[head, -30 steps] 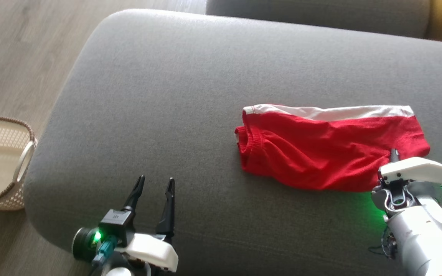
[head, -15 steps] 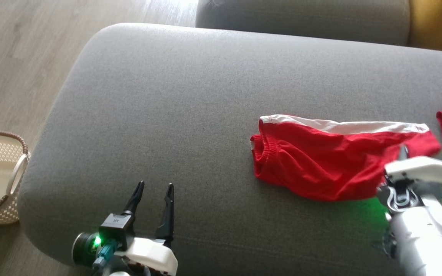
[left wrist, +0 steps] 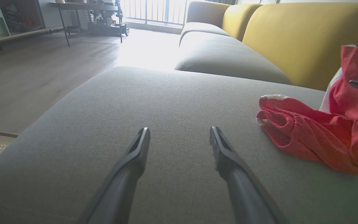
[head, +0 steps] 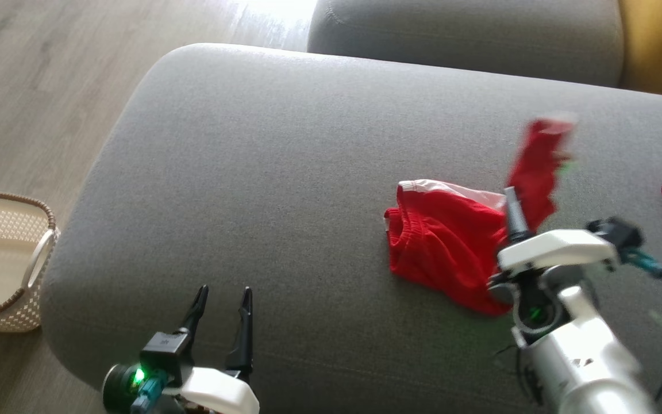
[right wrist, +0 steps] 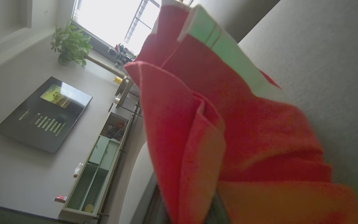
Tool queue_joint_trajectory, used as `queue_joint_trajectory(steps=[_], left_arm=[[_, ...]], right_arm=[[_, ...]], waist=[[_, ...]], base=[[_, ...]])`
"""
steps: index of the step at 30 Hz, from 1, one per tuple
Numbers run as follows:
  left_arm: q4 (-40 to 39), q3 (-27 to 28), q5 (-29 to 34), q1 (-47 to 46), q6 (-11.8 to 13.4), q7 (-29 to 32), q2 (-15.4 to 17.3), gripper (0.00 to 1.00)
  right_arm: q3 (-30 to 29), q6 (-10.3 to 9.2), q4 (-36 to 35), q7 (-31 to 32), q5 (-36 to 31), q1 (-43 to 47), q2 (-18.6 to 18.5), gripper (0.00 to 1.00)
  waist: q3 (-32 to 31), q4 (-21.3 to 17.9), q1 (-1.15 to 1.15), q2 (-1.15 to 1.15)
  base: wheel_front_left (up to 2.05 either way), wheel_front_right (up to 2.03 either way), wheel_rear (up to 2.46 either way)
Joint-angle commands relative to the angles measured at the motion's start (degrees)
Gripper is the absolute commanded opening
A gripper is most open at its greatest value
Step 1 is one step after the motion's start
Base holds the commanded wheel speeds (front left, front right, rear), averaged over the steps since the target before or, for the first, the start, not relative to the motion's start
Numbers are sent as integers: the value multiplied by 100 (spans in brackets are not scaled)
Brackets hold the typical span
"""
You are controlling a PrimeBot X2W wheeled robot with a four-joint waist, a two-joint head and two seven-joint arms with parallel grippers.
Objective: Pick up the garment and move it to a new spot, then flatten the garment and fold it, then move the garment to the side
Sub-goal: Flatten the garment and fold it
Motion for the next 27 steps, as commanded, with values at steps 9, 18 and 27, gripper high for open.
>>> queue_joint_trajectory(steps=[9,18,27], left_arm=[[-151,170,18,-170,-21,-70,-16,100],[-102,121,-26,-198,9,-70,-16,100],[-71,89,-56,-184,41,-70,-16,100]], right_arm=[[1475,-1,-563,-105,456,75,68,0],[1861,-1,1,-110,398,-129,68,0],[1849,-1,-339,-111,76,-112,68,100]], waist=[[48,194,0,0],[144,365,0,0],[160,370,0,0]], base=[[0,0,0],[0,0,0],[0,0,0]])
